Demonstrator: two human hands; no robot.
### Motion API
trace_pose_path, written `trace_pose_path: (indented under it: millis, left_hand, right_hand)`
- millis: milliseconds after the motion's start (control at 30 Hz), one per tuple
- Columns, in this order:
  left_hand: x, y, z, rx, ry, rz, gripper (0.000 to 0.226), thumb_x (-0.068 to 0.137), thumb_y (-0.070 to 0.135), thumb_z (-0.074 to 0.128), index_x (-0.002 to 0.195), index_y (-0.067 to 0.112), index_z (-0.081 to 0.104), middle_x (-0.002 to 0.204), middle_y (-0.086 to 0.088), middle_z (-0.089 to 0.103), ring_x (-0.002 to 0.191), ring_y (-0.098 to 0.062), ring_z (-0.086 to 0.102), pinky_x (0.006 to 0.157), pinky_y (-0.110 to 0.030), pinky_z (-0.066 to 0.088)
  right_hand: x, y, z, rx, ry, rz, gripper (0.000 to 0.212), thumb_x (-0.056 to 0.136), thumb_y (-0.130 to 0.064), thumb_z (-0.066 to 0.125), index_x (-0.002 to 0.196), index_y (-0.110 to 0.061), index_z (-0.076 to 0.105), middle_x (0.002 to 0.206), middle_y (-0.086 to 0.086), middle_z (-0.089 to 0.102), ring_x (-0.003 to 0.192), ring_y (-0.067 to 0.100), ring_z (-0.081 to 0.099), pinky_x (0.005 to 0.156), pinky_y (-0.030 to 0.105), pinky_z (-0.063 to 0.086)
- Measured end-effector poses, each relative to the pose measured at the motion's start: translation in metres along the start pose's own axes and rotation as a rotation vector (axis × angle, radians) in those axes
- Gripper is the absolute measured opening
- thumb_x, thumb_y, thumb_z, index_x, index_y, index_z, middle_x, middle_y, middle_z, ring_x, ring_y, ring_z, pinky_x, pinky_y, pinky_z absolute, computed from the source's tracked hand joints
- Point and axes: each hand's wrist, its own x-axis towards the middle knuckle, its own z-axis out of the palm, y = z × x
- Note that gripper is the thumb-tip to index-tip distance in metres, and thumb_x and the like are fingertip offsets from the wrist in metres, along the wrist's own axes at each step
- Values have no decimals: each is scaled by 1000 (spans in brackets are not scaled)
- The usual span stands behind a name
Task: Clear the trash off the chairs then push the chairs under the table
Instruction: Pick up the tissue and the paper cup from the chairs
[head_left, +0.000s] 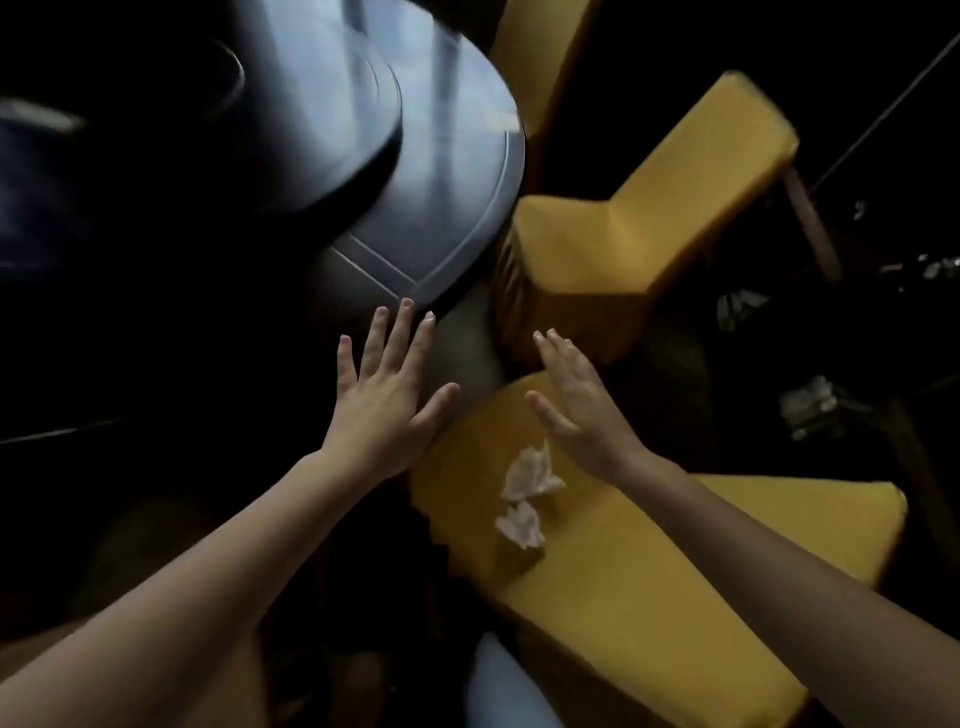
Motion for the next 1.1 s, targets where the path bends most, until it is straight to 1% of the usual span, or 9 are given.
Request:
trace_pose_path:
  millis: [67, 200, 400, 600, 733, 833, 967, 1033, 1100]
  left_hand:
    - [3, -2, 29, 21, -72, -46, 73, 92, 54, 32, 149, 27, -5, 157, 5, -18, 142, -14, -24, 113, -46, -15]
    - [-6, -10, 101, -54, -227, -175, 72, 93, 54, 32, 149, 27, -5, 158, 4, -16, 143, -15, -21, 113, -43, -14]
    - [-7, -12, 210, -263, -458, -387, 69, 95, 50, 38, 150, 26, 5, 160, 1, -2, 146, -18, -3, 119, -44, 5]
    - [-21, -10, 303, -342, -641, -619, 67, 95, 43, 45, 150, 20, 15, 158, -3, 14, 145, -17, 14, 115, -33, 16]
    - [-24, -12, 348, -352, -763, -675, 69, 92, 40, 53, 147, 16, 21, 153, -7, 27, 138, -24, 31, 112, -38, 30]
    - [-21, -11, 374, -397, -755, -776, 69, 89, 39, 57, 146, 16, 24, 150, -8, 34, 131, -27, 41, 107, -43, 37]
    - [-8, -9, 403, -557, -657, -1018, 67, 88, 39, 59, 143, 14, 29, 145, -9, 40, 126, -28, 47, 103, -42, 41]
    - [0, -7, 414, -647, -631, -1088, 67, 88, 38, 60, 142, 13, 29, 144, -10, 39, 122, -30, 50, 101, -47, 43]
    - [5, -6, 423, -666, -620, -1103, 61, 88, 34, 62, 139, 13, 35, 141, -10, 41, 122, -29, 48, 99, -47, 45]
  right_hand:
    - [1, 23, 12, 36, 5, 69, 61, 99, -33, 45, 151, -26, 14, 160, -3, 9, 147, 12, 1, 117, 33, 8]
    - [-2, 83, 52, 80, -69, 226, 60, 98, -28, 48, 150, -21, 20, 159, 1, 17, 147, 16, 10, 118, 35, 15]
    - [-2, 171, 119, 169, -147, 463, 55, 98, -28, 50, 148, -22, 29, 156, 1, 26, 144, 14, 19, 111, 27, 20]
    - [5, 234, 180, 241, -180, 611, 55, 94, -29, 55, 145, -21, 35, 152, 2, 33, 138, 20, 31, 109, 39, 33]
    - [21, 277, 206, 230, -163, 689, 52, 94, -26, 55, 143, -20, 37, 151, 6, 33, 137, 24, 32, 107, 40, 34]
    - [27, 301, 223, 274, -128, 761, 55, 92, -26, 57, 143, -18, 36, 150, 7, 32, 134, 23, 36, 103, 34, 35]
    - [37, 318, 242, 442, -112, 880, 59, 91, -24, 60, 144, -15, 35, 148, 12, 32, 132, 25, 37, 104, 30, 32]
    - [39, 323, 250, 447, -124, 880, 58, 90, -21, 62, 142, -14, 37, 146, 13, 33, 131, 23, 37, 100, 22, 29]
    - [39, 325, 256, 448, -105, 876, 55, 88, -17, 64, 139, -13, 41, 140, 13, 35, 119, 17, 43, 91, 14, 29]
